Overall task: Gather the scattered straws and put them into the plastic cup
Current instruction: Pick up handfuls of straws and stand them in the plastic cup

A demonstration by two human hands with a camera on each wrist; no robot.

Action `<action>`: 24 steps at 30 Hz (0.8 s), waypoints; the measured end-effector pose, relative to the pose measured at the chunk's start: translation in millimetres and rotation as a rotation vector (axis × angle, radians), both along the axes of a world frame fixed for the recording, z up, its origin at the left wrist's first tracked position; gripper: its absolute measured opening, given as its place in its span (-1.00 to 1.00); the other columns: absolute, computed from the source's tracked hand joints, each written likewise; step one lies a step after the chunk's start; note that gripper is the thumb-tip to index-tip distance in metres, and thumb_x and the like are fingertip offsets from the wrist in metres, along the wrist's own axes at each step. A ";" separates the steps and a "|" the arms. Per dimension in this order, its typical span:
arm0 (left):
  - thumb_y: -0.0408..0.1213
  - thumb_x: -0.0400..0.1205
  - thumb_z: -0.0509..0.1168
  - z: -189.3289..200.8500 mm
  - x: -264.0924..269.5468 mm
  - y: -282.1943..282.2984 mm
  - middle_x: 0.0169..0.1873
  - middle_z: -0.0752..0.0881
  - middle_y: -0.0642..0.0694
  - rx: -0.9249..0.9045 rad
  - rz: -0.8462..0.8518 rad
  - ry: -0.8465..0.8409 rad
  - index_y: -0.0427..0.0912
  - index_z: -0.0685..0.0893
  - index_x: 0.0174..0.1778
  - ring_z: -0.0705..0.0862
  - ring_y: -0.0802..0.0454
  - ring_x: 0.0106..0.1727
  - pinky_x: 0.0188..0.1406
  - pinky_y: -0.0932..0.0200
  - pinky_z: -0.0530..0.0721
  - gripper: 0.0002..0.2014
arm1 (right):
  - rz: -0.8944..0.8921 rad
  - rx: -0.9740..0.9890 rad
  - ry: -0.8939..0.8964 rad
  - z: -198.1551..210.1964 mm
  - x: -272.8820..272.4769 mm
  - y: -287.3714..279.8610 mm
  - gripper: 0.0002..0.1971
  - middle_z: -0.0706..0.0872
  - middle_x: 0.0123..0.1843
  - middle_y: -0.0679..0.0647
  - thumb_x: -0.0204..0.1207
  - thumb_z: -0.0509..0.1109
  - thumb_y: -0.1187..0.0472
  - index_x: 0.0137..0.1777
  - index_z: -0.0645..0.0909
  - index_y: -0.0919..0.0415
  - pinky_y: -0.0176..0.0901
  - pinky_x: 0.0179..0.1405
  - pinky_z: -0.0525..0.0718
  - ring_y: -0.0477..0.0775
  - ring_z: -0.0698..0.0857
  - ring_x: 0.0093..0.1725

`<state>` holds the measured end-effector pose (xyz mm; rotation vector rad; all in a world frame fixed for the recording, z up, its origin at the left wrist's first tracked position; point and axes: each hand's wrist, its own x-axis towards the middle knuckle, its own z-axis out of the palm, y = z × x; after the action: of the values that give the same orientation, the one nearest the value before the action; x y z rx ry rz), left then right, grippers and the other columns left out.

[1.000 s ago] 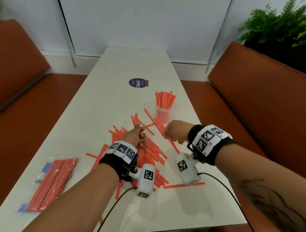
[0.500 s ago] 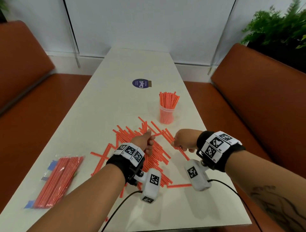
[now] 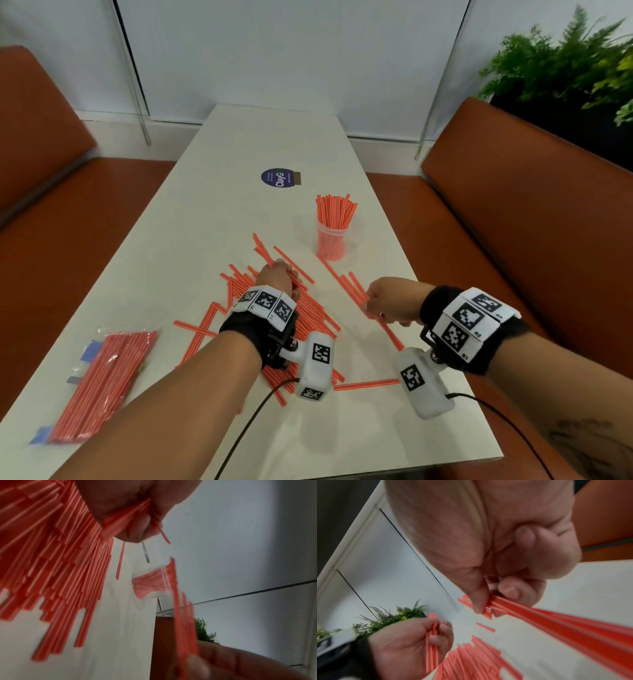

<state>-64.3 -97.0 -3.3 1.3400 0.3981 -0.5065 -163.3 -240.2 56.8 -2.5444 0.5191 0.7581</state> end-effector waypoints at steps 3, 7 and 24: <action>-0.44 0.69 0.10 -5.2 -6.0 -4.6 -0.56 0.63 -0.13 -0.128 -0.012 -0.034 -0.28 0.56 -0.16 0.58 0.12 -0.74 -0.71 0.37 0.44 -0.83 | -0.066 0.050 -0.073 15.2 11.4 -5.5 -0.80 0.50 -0.37 0.07 0.64 0.21 0.20 -0.04 0.59 0.31 -0.27 -0.49 0.37 -0.03 0.36 -0.49; -0.09 0.74 0.05 -10.0 -18.8 -21.8 -0.54 0.46 -0.02 -0.216 -0.099 -0.059 -0.22 0.59 -0.06 0.42 0.23 -0.79 -0.73 0.41 0.37 -0.69 | -0.092 0.223 -0.098 21.3 34.2 10.1 -0.81 0.49 -0.46 0.04 0.62 0.24 0.20 -0.19 0.56 0.25 -0.28 -0.54 0.31 -0.04 0.33 -0.55; -0.26 0.72 0.13 -16.7 6.4 -0.9 -0.69 0.49 -0.03 -0.385 -0.023 0.090 -0.19 0.48 -0.31 0.49 0.12 -0.75 -0.49 0.14 0.71 -0.74 | 0.283 -0.088 0.014 -17.5 9.8 -5.1 -0.79 0.83 0.01 0.14 0.43 0.49 0.19 0.02 0.75 0.27 -0.12 0.11 0.69 0.00 0.73 -0.12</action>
<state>-57.9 -97.9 -19.9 0.9530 0.3389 -0.6291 -153.6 -245.3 39.3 -2.7310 0.2011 0.8677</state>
